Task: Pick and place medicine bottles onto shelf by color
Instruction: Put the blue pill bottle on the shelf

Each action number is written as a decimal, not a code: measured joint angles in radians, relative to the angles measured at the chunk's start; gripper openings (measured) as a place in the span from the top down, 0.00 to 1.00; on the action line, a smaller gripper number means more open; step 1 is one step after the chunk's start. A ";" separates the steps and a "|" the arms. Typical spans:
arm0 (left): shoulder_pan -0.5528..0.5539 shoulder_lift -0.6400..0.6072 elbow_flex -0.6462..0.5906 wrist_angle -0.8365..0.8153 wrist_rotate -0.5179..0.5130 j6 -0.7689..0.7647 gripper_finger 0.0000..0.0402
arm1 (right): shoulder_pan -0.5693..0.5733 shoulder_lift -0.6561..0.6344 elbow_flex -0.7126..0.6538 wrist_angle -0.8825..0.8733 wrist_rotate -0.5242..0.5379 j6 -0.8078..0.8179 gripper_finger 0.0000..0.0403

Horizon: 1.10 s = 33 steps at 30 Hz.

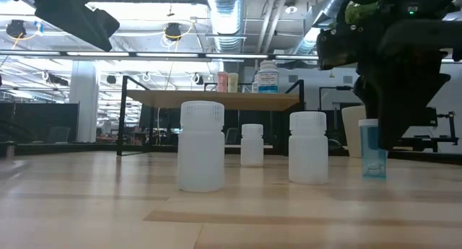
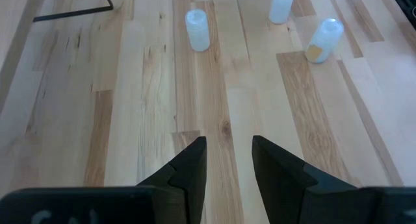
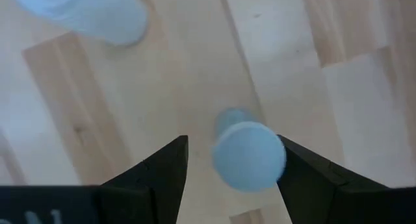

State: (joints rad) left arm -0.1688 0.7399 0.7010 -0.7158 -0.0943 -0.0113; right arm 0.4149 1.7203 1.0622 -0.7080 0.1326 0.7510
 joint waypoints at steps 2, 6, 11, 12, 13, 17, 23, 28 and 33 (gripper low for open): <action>0.000 0.000 0.000 0.000 0.000 0.000 0.73 | -0.004 0.000 0.000 0.001 -0.001 0.000 0.41; 0.000 0.000 0.000 0.000 0.000 0.000 0.73 | -0.009 0.000 0.000 0.006 -0.001 0.000 0.42; 0.000 0.000 0.000 0.000 0.000 0.000 0.73 | -0.013 0.000 0.000 0.010 -0.004 0.000 0.49; 0.000 0.000 0.000 0.000 0.000 0.000 0.73 | -0.013 0.000 0.000 0.009 -0.004 0.000 0.51; 0.000 0.000 0.000 0.000 0.000 0.000 0.73 | -0.013 0.000 0.000 0.010 -0.004 0.000 0.53; 0.000 0.000 0.000 0.000 0.000 0.000 0.73 | -0.013 0.000 0.000 0.010 -0.004 0.000 0.62; 0.000 0.000 0.000 0.000 0.000 0.000 0.73 | -0.027 0.000 0.014 -0.001 -0.007 -0.014 0.73; 0.000 0.000 0.000 0.000 0.000 0.000 0.73 | -0.051 0.000 0.125 -0.061 -0.007 -0.165 0.73; 0.000 0.000 0.000 0.000 0.000 0.000 0.73 | -0.093 0.000 0.294 -0.162 -0.007 -0.361 0.70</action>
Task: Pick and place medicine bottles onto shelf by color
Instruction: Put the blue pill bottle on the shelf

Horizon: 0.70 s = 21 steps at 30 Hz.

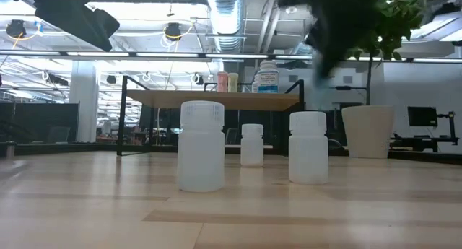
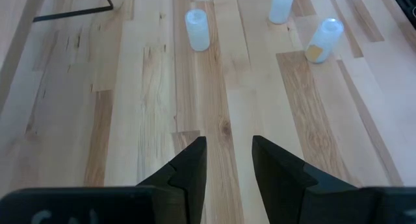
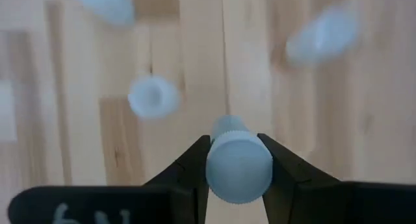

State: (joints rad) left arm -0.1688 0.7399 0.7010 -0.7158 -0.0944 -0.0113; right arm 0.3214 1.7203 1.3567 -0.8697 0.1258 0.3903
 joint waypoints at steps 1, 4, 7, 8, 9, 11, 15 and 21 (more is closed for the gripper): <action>0.000 0.000 0.000 0.000 0.000 0.000 0.73 | -0.013 0.000 0.034 -0.008 0.000 -0.048 0.71; 0.000 0.000 0.000 0.000 0.000 0.000 0.73 | -0.054 0.000 0.134 -0.006 0.000 -0.199 0.72; 0.000 0.000 0.000 0.000 0.000 0.000 0.73 | -0.104 0.000 0.218 0.000 0.001 -0.328 0.73; 0.000 0.000 0.000 0.000 0.000 0.000 0.73 | -0.123 0.000 0.241 0.005 0.000 -0.362 0.72; 0.000 0.000 0.000 0.000 0.000 0.000 0.73 | -0.142 0.000 0.261 0.016 0.001 -0.395 0.72; 0.000 0.000 0.000 0.000 0.000 0.000 0.73 | -0.183 0.000 0.293 0.040 0.001 -0.454 0.72; 0.000 0.000 0.000 0.000 0.000 0.013 0.73 | -0.269 0.000 0.338 0.089 0.001 -0.556 0.72; 0.000 0.000 0.000 0.000 0.000 0.028 0.73 | -0.403 0.000 0.350 0.162 0.000 -0.602 0.72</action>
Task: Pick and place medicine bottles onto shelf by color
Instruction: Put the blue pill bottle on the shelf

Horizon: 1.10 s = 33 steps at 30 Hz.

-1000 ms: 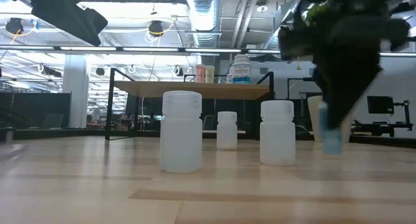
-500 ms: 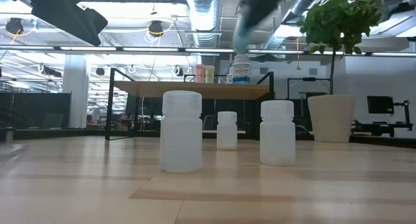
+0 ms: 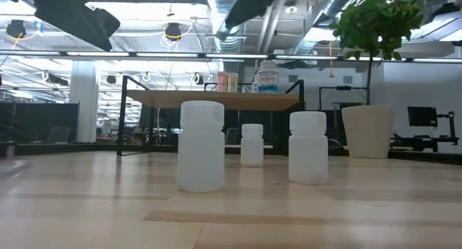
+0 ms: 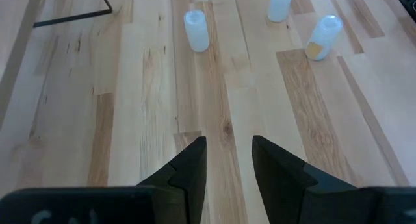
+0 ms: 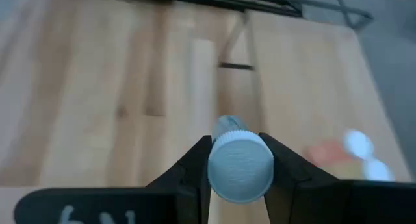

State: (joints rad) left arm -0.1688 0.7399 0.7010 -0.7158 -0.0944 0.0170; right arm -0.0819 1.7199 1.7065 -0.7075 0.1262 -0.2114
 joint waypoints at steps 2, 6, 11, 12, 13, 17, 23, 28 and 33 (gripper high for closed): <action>0.000 0.000 0.000 0.000 0.000 0.001 0.73 | -0.043 0.000 0.000 -0.003 -0.024 0.000 0.72; 0.000 0.000 0.000 0.000 0.000 0.001 0.73 | -0.119 0.005 0.000 0.000 -0.110 0.000 0.72; 0.000 0.000 0.000 0.000 0.000 0.001 0.73 | -0.179 0.025 0.000 0.003 -0.213 -0.005 0.72; 0.000 0.000 0.000 0.000 0.000 0.001 0.73 | -0.184 0.037 0.005 0.015 -0.227 -0.010 0.72; 0.000 0.000 0.000 0.000 0.000 0.001 0.73 | -0.184 0.049 0.014 0.020 -0.235 -0.015 0.72; 0.000 0.000 0.000 0.002 0.000 0.002 0.73 | -0.187 0.109 0.091 -0.006 -0.248 -0.042 0.72; 0.000 -0.001 0.000 0.008 0.000 -0.002 0.73 | -0.186 0.251 0.332 -0.199 -0.255 -0.100 0.72; 0.000 0.000 0.000 0.007 0.000 -0.003 0.73 | -0.195 0.362 0.531 -0.393 -0.222 -0.104 0.72; 0.000 0.000 0.000 0.007 0.000 -0.003 0.73 | -0.205 0.447 0.644 -0.508 -0.206 -0.105 0.72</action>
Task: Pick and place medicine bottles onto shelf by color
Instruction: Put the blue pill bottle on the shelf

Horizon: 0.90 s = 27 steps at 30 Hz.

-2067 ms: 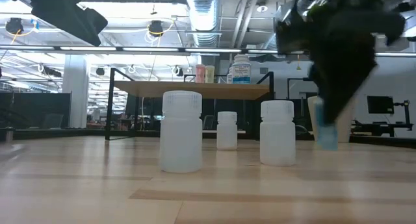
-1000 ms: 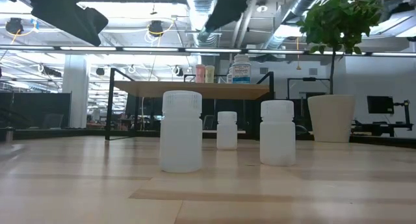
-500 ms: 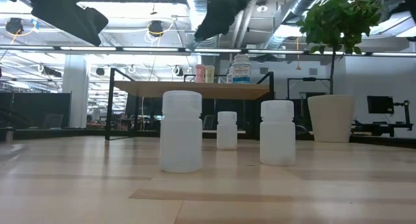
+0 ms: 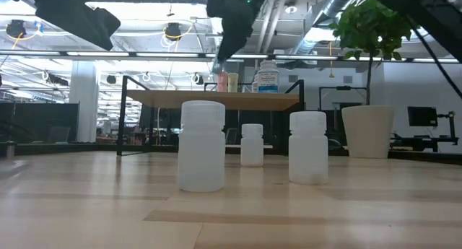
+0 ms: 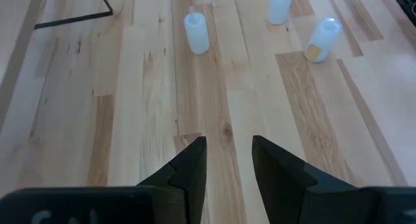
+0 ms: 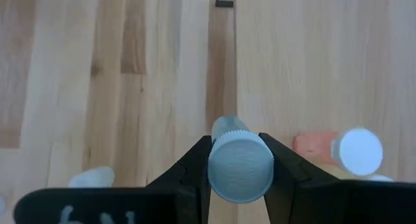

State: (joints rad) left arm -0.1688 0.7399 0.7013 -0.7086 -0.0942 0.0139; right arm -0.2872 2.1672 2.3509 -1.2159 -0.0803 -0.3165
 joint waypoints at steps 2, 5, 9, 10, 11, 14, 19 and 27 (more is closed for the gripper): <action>0.000 0.000 0.000 0.001 0.000 0.000 0.73 | -0.010 0.001 0.000 -0.029 0.002 -0.003 0.72; 0.000 0.000 0.000 0.000 0.000 0.000 0.73 | -0.019 -0.002 -0.016 -0.028 0.025 -0.004 0.72; 0.000 0.000 0.000 0.001 0.000 0.001 0.73 | -0.036 0.000 -0.018 -0.038 0.052 0.000 0.72; 0.000 0.000 0.000 0.002 0.000 0.001 0.73 | -0.040 -0.001 -0.018 -0.040 0.052 0.000 0.72; 0.000 0.000 0.000 0.001 0.000 0.001 0.73 | -0.045 -0.001 -0.018 -0.043 0.052 0.001 0.72; 0.000 0.000 0.000 0.001 0.000 0.001 0.73 | -0.057 -0.001 -0.018 -0.050 0.052 0.001 0.72; 0.000 0.000 0.000 0.001 0.000 0.001 0.73 | -0.064 -0.001 -0.018 -0.076 0.035 0.001 0.72; 0.000 0.000 0.000 0.002 0.000 0.000 0.73 | -0.077 -0.001 -0.018 -0.078 -0.005 0.004 0.72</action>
State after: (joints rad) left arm -0.1692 0.7399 0.7013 -0.7071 -0.0940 0.0136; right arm -0.3645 2.1662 2.3329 -1.2935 -0.0854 -0.3126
